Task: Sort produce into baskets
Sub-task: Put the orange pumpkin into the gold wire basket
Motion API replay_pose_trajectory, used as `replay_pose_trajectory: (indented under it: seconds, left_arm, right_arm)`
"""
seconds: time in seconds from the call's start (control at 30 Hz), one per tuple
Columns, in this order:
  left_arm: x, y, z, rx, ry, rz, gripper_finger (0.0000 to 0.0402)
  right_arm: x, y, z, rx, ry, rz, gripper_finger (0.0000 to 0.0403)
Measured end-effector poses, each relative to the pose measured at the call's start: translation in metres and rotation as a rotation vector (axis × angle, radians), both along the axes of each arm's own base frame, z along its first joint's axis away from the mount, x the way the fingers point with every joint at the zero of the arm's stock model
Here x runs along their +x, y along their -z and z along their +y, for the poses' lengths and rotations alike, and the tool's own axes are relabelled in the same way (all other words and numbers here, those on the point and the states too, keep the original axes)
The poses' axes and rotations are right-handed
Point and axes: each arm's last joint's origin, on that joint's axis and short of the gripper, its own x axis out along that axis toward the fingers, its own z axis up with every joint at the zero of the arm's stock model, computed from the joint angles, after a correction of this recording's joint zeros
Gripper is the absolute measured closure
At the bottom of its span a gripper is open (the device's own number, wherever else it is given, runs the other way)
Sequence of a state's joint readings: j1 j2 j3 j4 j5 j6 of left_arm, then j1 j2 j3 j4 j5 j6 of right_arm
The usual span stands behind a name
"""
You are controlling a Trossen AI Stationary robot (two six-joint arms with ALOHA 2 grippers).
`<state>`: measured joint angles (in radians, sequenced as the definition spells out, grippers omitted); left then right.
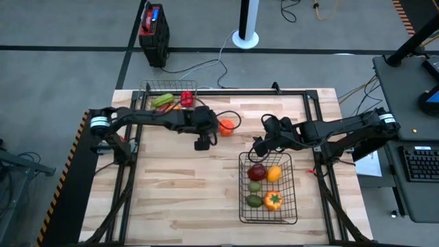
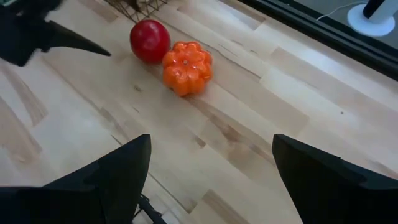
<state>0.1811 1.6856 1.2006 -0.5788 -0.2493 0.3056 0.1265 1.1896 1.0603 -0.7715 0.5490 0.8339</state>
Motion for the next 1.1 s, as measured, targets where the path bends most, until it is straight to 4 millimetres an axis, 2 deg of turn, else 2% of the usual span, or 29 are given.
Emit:
replay_pose_trajectory:
  seconds: [0.23,0.67,1.1]
  left_arm:
    - [0.003,0.011,0.012,-0.005,-0.03,0.046,0.0081]
    - [0.015,0.026,0.017,0.014,-0.005,0.035,0.0081]
    - [0.031,0.017,0.02,0.013,0.07,-0.148,0.0081]
  right_arm:
    - [0.0,0.0,0.0,-0.004,-0.006,0.004,0.0077]
    - [0.0,0.001,0.0,-0.005,-0.006,0.007,0.0077]
    - [-0.001,0.004,0.0,-0.012,-0.011,0.022,0.0077]
